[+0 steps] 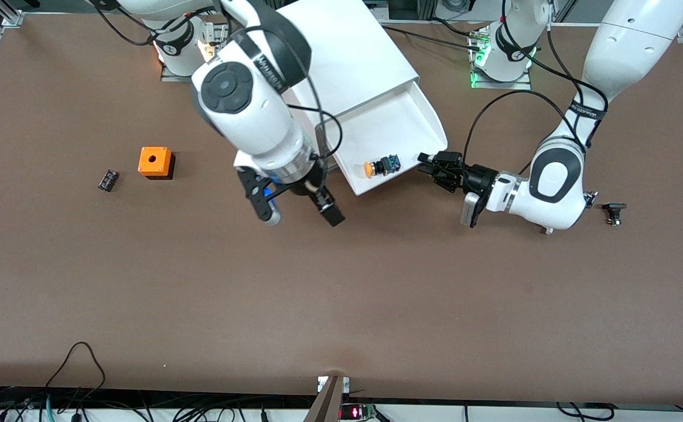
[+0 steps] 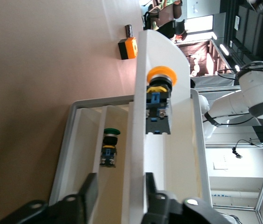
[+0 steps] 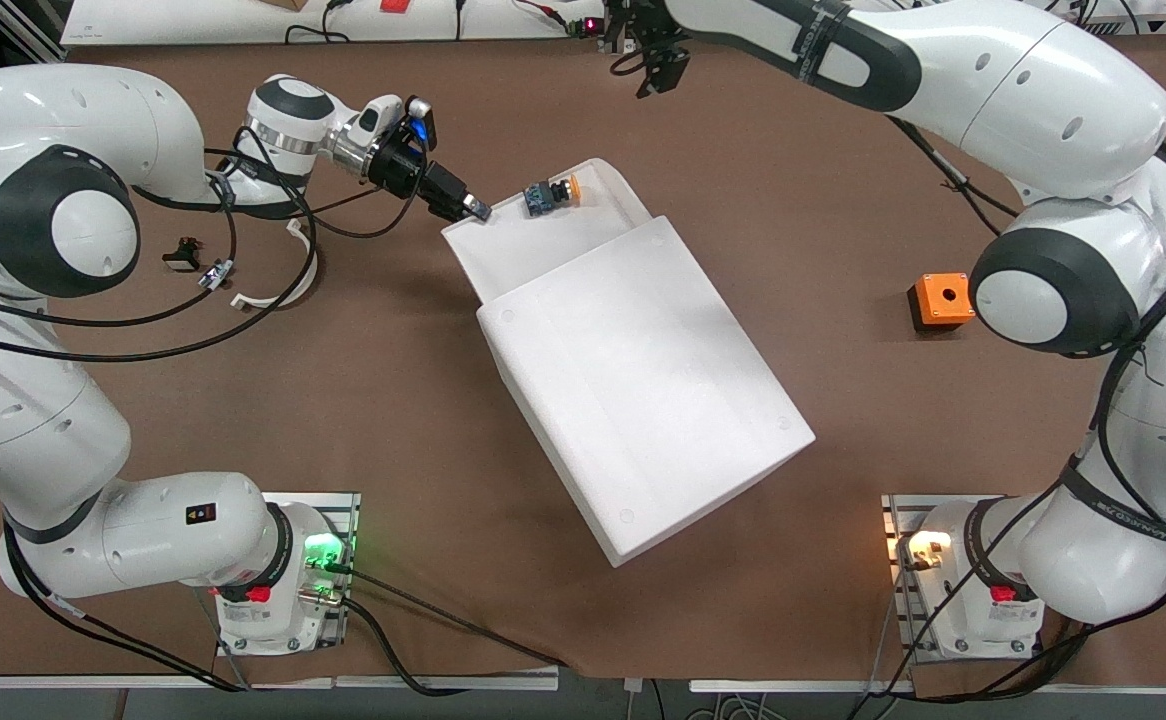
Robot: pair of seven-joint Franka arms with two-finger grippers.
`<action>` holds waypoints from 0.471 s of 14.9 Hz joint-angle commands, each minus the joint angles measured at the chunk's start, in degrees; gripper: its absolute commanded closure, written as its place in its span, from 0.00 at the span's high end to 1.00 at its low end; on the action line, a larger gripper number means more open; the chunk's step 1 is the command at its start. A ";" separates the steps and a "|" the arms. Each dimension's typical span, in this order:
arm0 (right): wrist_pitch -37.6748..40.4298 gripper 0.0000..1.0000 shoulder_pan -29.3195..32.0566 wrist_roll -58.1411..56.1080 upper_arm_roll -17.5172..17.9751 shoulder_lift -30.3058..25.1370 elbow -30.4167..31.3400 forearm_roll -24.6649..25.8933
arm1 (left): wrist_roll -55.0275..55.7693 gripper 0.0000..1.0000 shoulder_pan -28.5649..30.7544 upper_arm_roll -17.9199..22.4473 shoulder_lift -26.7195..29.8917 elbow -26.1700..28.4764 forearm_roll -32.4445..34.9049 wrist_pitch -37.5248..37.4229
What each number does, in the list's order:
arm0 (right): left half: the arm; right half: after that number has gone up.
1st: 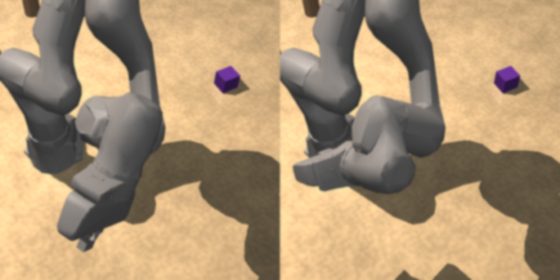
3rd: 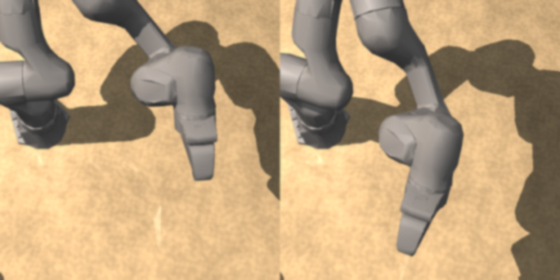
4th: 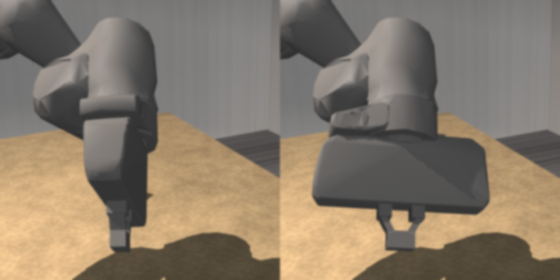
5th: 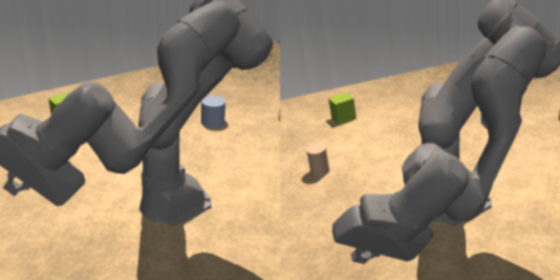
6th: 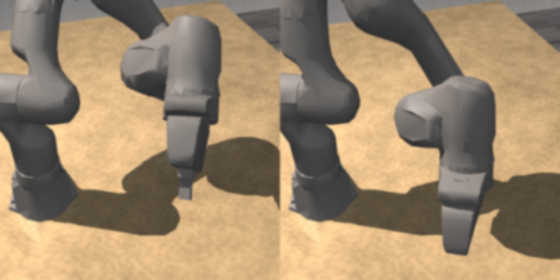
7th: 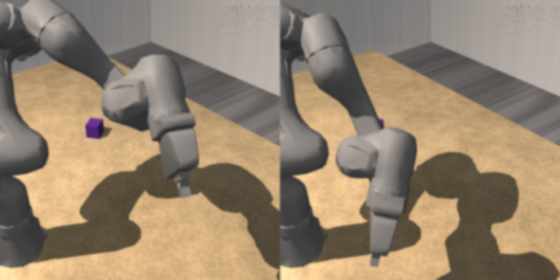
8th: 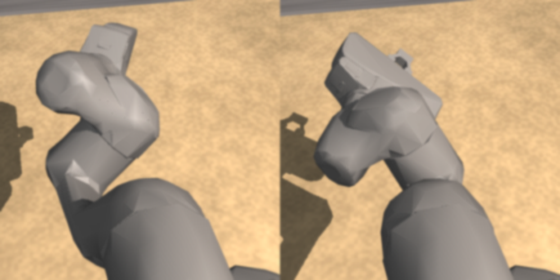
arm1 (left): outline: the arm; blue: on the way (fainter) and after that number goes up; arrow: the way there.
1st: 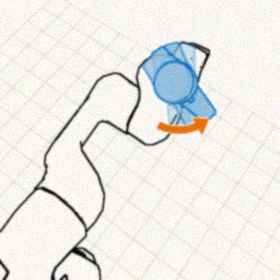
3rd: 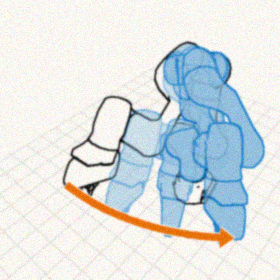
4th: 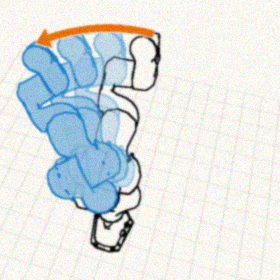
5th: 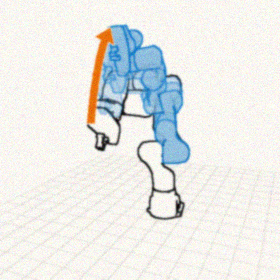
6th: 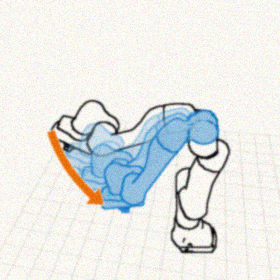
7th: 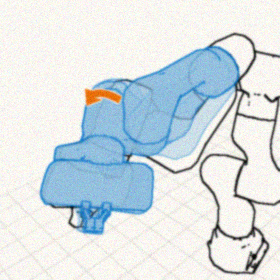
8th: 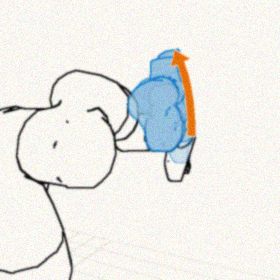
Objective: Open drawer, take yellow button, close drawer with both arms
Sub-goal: 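Reach the right gripper into the open drawer over the orange button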
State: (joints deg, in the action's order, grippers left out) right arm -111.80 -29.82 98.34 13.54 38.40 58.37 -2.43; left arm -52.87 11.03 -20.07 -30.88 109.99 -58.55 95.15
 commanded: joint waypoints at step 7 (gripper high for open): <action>-0.18 1.00 -9.10 10.54 -0.27 5.89 -2.12 3.73 | 16.62 1.00 2.86 -0.50 1.60 -6.53 6.94 -6.89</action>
State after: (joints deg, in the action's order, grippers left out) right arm -111.91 -36.42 105.70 13.50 41.56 58.40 -1.29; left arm -42.40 12.99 -20.09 -30.78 105.97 -55.57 90.77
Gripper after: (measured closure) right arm 0.000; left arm 0.000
